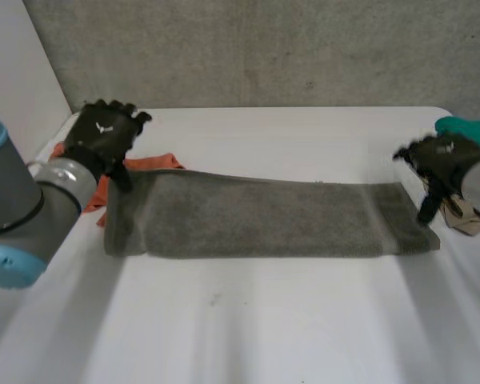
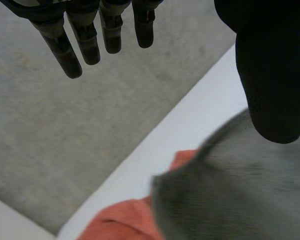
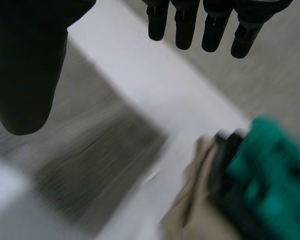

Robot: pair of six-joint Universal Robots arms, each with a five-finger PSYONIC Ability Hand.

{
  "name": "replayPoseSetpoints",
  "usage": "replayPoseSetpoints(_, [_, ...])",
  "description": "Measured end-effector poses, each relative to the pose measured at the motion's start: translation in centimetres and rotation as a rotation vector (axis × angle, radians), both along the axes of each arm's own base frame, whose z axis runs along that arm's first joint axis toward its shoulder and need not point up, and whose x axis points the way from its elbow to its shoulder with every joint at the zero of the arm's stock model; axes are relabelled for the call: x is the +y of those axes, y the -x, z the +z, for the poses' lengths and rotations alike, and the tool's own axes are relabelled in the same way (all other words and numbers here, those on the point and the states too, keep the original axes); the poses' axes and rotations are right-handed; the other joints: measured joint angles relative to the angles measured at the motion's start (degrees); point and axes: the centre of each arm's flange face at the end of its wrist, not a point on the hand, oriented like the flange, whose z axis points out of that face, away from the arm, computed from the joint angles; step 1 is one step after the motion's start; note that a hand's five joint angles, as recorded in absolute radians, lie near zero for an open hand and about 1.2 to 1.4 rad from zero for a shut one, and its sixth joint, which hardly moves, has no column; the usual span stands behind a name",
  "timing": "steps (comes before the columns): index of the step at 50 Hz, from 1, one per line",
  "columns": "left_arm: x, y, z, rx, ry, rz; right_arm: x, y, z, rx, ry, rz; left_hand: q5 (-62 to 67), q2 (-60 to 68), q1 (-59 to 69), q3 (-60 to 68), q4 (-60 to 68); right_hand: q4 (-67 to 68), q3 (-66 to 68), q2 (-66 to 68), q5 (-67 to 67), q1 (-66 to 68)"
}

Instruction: Fold the laundry.

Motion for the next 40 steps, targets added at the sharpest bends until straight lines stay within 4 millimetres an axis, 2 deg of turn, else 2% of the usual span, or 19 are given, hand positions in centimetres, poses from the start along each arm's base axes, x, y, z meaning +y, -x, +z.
replayPoseSetpoints(4, [1.1,-0.1,-1.4,0.028,-0.043,-0.038,0.8,1.1,-2.5,-0.012,-0.127,-0.032,0.01,0.00,0.00,0.00,0.00,1.78,1.70,1.50,1.34,1.25])
replayPoseSetpoints(7, [1.4,-0.1,-2.1,0.039,-0.064,-0.049,0.7,1.5,-4.1,-0.015,-0.160,-0.040,0.01,0.00,0.00,0.00,0.00,5.67,6.10,5.68,5.02,4.90])
replayPoseSetpoints(11, [1.4,-0.2,-2.5,0.043,-0.079,-0.048,-0.2,1.8,-7.0,-0.012,-0.155,-0.043,0.01,0.00,0.00,0.00,0.00,14.42,14.34,14.11,13.63,13.61])
replayPoseSetpoints(17, [1.3,-0.4,-2.7,0.041,-0.084,-0.041,-1.7,2.0,-9.3,0.001,-0.100,-0.038,0.00,0.00,0.00,0.00,0.00,17.40,17.24,16.75,16.69,16.43])
replayPoseSetpoints(18, [1.3,-0.4,-2.7,0.041,-0.084,-0.040,-1.9,2.0,-9.6,0.004,-0.094,-0.038,0.01,0.00,0.00,0.00,0.00,20.55,20.41,19.61,19.82,19.18])
replayPoseSetpoints(20, [1.3,-0.4,-2.7,0.040,-0.084,-0.039,-2.2,2.1,-10.0,0.011,-0.079,-0.038,0.01,0.00,0.00,0.00,0.00,41.51,42.29,42.45,40.60,39.58])
replayPoseSetpoints(21, [1.3,-0.4,-2.7,0.040,-0.084,-0.038,-2.4,2.3,-10.1,0.017,-0.070,-0.041,0.01,0.00,0.00,0.00,0.00,49.86,50.20,50.46,48.85,46.82])
replayPoseSetpoints(23, [1.3,-0.5,-2.6,0.040,-0.083,-0.038,-2.7,2.6,-10.0,0.025,-0.055,-0.053,0.01,0.00,0.00,0.00,0.00,54.83,54.66,54.73,53.27,49.87])
replayPoseSetpoints(28, [1.4,-0.6,-2.3,0.042,-0.077,-0.036,-3.0,4.4,-8.6,0.042,-0.009,-0.119,0.01,0.00,0.00,0.00,0.00,56.51,55.90,55.32,53.99,49.87])
replayPoseSetpoints(32, [1.5,-0.8,-1.9,0.048,-0.069,-0.030,-3.2,6.8,-7.2,0.061,0.017,-0.192,0.01,0.00,0.00,0.00,0.00,56.51,55.90,55.32,54.00,49.87])
replayPoseSetpoints(34, [1.6,-1.1,-1.6,0.053,-0.065,-0.023,-3.5,8.6,-6.8,0.089,0.019,-0.234,0.01,0.00,0.00,0.00,0.00,56.51,55.90,55.32,54.00,49.87])
replayPoseSetpoints(40, [1.8,-2.2,-1.1,0.073,-0.065,0.005,-4.5,13.4,-6.0,0.269,0.003,-0.278,0.00,0.00,0.00,0.00,0.00,56.77,55.90,55.32,54.01,49.87])
